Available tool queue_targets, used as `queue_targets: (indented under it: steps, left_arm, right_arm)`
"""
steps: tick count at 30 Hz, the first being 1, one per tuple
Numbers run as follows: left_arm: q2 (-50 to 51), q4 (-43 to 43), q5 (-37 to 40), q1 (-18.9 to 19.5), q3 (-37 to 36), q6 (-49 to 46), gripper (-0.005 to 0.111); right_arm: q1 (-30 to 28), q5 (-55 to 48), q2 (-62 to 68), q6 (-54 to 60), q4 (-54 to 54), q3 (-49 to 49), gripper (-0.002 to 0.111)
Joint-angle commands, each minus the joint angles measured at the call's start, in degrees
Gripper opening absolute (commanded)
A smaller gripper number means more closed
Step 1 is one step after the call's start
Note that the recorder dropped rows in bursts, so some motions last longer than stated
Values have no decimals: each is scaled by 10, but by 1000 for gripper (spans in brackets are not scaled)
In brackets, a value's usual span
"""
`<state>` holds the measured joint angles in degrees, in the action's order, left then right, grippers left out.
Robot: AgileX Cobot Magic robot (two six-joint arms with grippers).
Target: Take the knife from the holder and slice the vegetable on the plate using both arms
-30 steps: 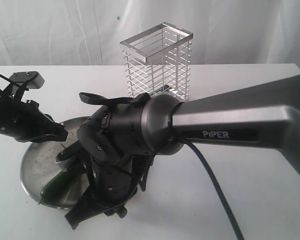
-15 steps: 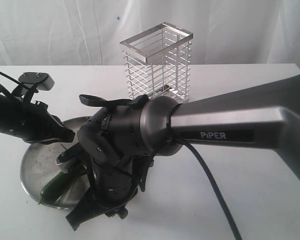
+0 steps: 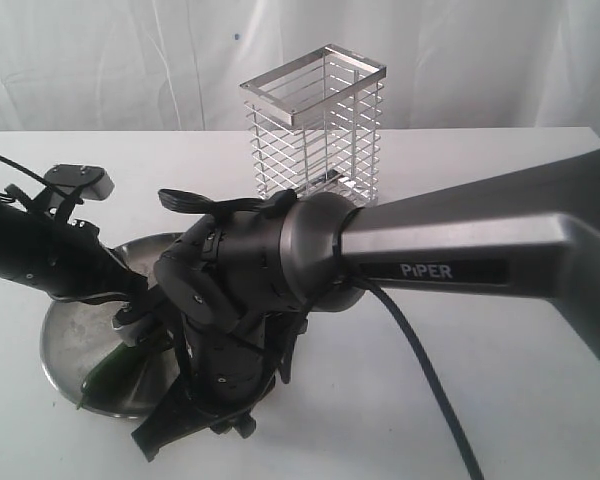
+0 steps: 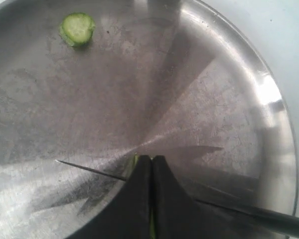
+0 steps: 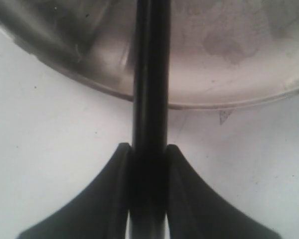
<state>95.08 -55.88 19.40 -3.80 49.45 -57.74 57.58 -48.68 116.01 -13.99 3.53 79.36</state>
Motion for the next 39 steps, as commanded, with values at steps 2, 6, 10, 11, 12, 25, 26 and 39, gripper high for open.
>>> queue_targets:
  steps: [2, 6, 10, 11, 12, 25, 26, 39]
  left_arm:
    - [-21, 26, 4, -3, 0, -3, 0]
    - [-51, 60, -6, -3, 0, -3, 0]
    - [-67, 77, -1, -3, 0, -1, 0]
    - [-67, 82, -1, -3, -3, -1, 0]
    - [-64, 85, -1, -3, -6, -1, 0]
    - [-29, 59, -17, -3, -20, 0, 0]
    - [-28, 52, -21, -3, -20, 0, 0]
    - [93, 34, -118, -50, -7, -24, 0]
  right_arm:
    - [-4, -1, -2, 7, -1, 2, 0]
    - [-4, -1, -2, 7, -1, 2, 0]
    - [-4, -1, -2, 7, -1, 2, 0]
    - [-4, -1, -2, 7, -1, 2, 0]
    - [-4, -2, -2, 7, -1, 2, 0]
    - [-4, -1, -2, 8, -1, 2, 0]
    - [-4, -1, -2, 8, -1, 2, 0]
    - [-4, -3, -2, 9, -1, 2, 0]
